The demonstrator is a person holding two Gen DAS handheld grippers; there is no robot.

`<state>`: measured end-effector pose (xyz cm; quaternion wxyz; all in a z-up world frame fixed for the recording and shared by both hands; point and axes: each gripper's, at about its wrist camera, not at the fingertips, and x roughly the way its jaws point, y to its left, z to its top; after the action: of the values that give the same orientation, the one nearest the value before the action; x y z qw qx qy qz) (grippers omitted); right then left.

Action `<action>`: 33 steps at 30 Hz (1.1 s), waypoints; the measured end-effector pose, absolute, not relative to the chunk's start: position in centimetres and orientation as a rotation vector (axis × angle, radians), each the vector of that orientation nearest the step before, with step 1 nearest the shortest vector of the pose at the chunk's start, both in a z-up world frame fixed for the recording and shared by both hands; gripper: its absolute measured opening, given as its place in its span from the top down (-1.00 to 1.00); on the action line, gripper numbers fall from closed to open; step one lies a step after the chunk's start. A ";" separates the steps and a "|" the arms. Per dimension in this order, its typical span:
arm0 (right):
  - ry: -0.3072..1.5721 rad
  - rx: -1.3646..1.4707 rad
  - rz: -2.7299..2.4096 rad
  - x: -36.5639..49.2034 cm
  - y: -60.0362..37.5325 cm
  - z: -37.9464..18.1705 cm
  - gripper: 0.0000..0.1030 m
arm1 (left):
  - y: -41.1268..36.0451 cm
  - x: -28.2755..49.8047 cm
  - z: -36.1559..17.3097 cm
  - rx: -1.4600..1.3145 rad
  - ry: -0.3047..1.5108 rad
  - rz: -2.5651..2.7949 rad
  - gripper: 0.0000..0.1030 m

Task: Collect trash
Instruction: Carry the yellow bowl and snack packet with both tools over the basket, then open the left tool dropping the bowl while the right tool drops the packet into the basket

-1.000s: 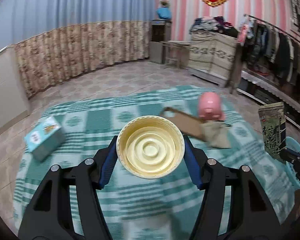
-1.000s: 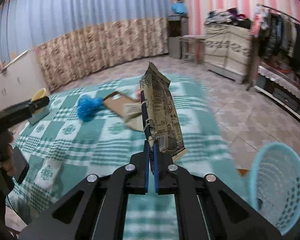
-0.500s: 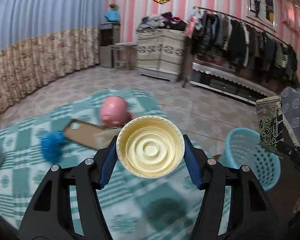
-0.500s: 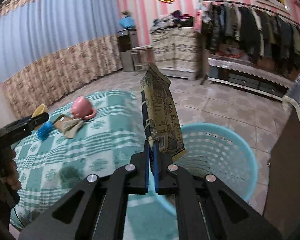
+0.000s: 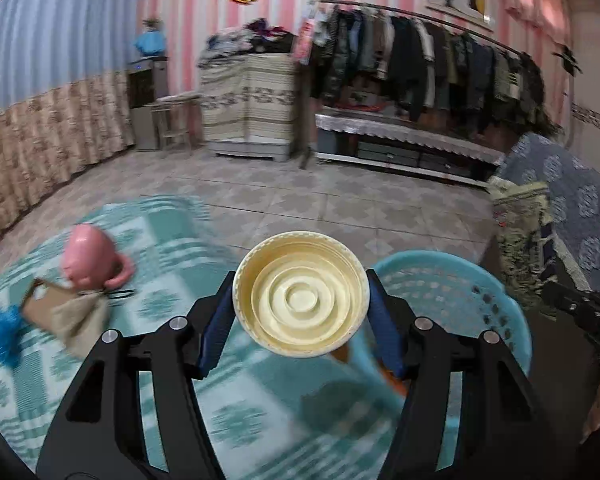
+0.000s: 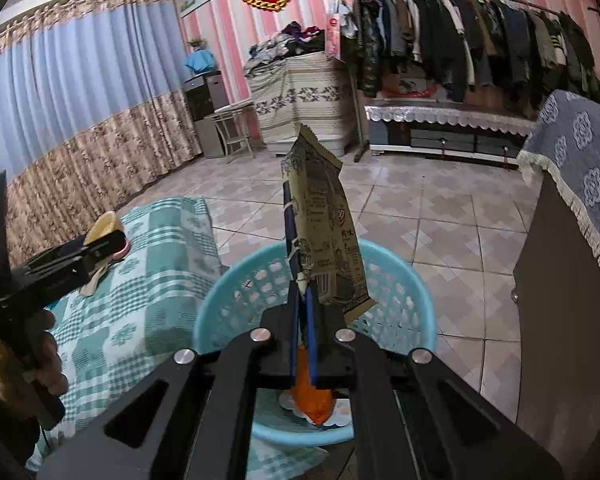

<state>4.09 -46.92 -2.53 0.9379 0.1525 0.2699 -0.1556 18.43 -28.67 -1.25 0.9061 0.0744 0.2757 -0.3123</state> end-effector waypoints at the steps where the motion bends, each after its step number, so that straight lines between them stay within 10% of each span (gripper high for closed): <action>1: 0.552 0.315 -0.322 4.0 -47.2 -2.8 0.93 | -29.9 18.4 -1.5 0.164 0.568 -0.667 -0.18; 12: 0.558 0.385 -0.364 2.8 -50.5 -5.1 0.93 | -39.3 18.4 -4.2 0.251 0.616 -0.809 -0.18; 16: 0.564 0.400 -0.363 3.0 -50.9 -5.5 0.93 | -40.3 18.9 -4.7 0.260 0.622 -0.785 -0.51; 33: 0.631 0.388 -0.309 7.7 -48.3 -7.7 0.89 | -28.3 19.9 -0.2 0.191 0.504 -0.505 -0.80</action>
<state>7.67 -48.34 -7.67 0.9205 0.1890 0.3070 -0.1504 19.88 -28.26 -0.18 0.9326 0.0935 0.2461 -0.2468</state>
